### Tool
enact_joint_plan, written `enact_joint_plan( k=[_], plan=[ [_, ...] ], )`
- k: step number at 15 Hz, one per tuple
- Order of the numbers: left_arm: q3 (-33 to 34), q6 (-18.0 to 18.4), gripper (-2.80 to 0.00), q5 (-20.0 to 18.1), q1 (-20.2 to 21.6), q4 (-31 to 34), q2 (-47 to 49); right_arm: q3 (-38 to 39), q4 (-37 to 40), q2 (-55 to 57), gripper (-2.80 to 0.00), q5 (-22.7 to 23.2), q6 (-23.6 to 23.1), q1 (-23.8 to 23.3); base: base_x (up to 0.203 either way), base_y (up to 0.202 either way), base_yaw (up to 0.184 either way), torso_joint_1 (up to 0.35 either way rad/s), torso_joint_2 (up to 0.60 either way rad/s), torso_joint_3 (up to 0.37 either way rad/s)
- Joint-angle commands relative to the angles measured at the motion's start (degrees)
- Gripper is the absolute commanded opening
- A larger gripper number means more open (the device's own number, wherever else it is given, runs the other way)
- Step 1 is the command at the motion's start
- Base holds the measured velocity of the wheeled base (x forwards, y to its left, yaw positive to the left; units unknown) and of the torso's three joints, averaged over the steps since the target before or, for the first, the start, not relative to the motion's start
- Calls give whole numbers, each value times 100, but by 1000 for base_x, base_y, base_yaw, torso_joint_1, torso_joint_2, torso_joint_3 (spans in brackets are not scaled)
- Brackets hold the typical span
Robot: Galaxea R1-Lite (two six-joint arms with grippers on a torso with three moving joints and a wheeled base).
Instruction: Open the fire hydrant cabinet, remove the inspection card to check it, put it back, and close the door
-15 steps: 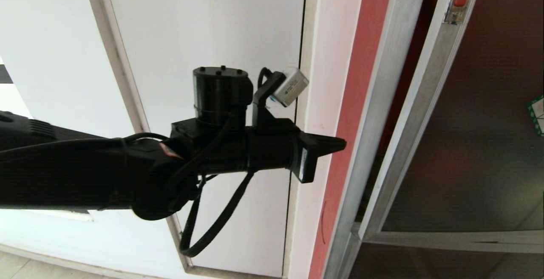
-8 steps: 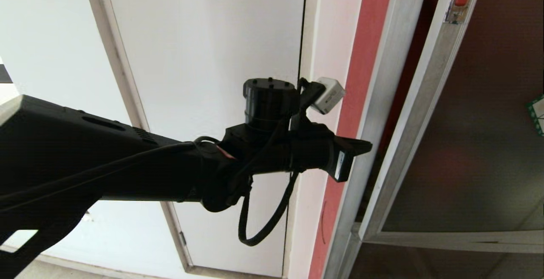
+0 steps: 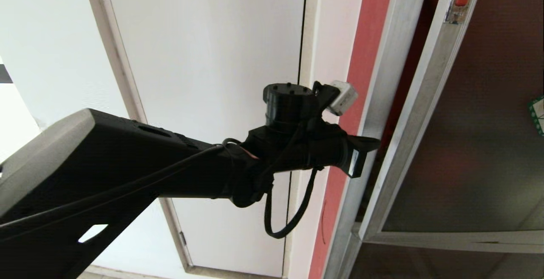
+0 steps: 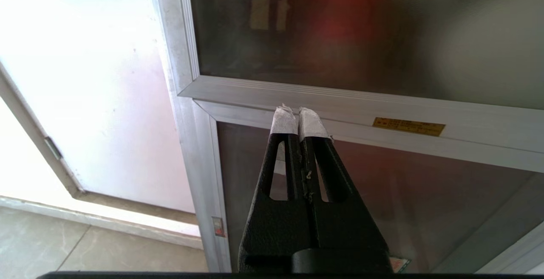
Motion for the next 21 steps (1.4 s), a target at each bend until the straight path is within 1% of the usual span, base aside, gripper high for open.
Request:
enact_joint_plan(
  k=[1, 7, 12, 17, 21],
  plan=[
    [-207, 16, -280, 148, -43, -24, 280, 1, 0, -1, -280, 2, -2, 2, 0, 0, 0, 0, 0, 0],
    [-687, 36, -280, 166, -43, -6, 608, 1, 0, -1, -280, 2, -2, 2, 0, 0, 0, 0, 0, 0],
    [-796, 27, -280, 175, -157, -16, 728, 1, 0, -1, -280, 2, -2, -4, 0, 0, 0, 0, 0, 0],
    [-686, 20, -280, 177, -328, -61, 593, 1, 0, -1, -280, 9, -2, 2, 0, 0, 0, 0, 0, 0],
    [-329, 27, -280, 175, -562, -76, 332, 1, 0, -1, -280, 2, -2, -7, 0, 0, 0, 0, 0, 0]
  ],
)
